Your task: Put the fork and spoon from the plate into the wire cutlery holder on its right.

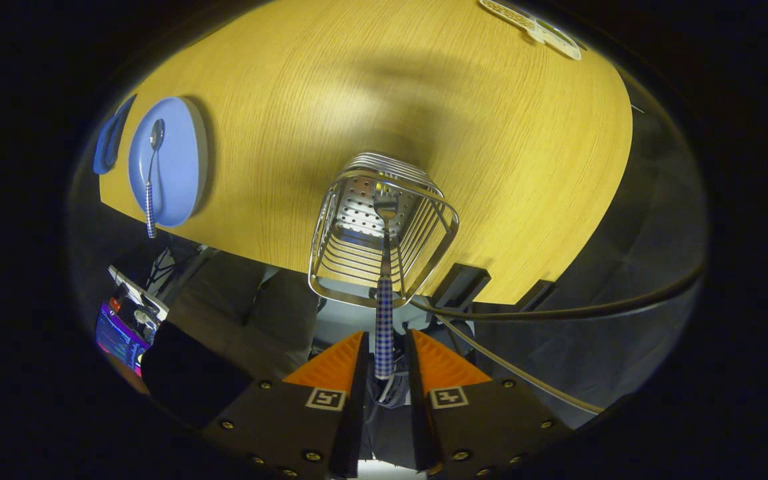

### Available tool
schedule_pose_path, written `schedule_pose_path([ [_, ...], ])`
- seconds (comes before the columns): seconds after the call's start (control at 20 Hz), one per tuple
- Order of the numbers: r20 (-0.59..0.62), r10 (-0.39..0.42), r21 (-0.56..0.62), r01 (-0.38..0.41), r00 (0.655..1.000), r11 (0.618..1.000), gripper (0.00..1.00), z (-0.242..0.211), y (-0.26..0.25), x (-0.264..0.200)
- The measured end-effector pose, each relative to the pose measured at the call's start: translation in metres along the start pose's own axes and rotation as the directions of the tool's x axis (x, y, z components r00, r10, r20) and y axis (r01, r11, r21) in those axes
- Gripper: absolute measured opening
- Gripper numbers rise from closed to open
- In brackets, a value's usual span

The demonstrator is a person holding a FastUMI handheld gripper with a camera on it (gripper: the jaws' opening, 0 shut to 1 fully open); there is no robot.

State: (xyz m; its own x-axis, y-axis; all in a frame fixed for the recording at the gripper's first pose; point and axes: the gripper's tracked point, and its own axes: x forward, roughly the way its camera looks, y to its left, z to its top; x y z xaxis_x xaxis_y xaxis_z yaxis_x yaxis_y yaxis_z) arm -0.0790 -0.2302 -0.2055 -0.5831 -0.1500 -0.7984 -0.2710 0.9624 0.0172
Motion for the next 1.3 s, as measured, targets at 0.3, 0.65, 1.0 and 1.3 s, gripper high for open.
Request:
schedule_pose_path([
  [0.3, 0.087, 0.023, 0.035, -0.026, 0.996, 0.999, 0.66, -0.021, -0.008, -0.013],
  [0.65, 0.303, 0.003, 0.088, -0.031, 0.953, 0.996, 0.97, -0.055, 0.011, -0.020],
  [1.0, 0.377, -0.064, 0.150, 0.008, 0.924, 0.989, 0.97, -0.112, 0.052, -0.009],
  [1.3, 0.501, -0.145, 0.251, 0.017, 0.853, 0.968, 0.97, -0.119, 0.106, -0.018],
])
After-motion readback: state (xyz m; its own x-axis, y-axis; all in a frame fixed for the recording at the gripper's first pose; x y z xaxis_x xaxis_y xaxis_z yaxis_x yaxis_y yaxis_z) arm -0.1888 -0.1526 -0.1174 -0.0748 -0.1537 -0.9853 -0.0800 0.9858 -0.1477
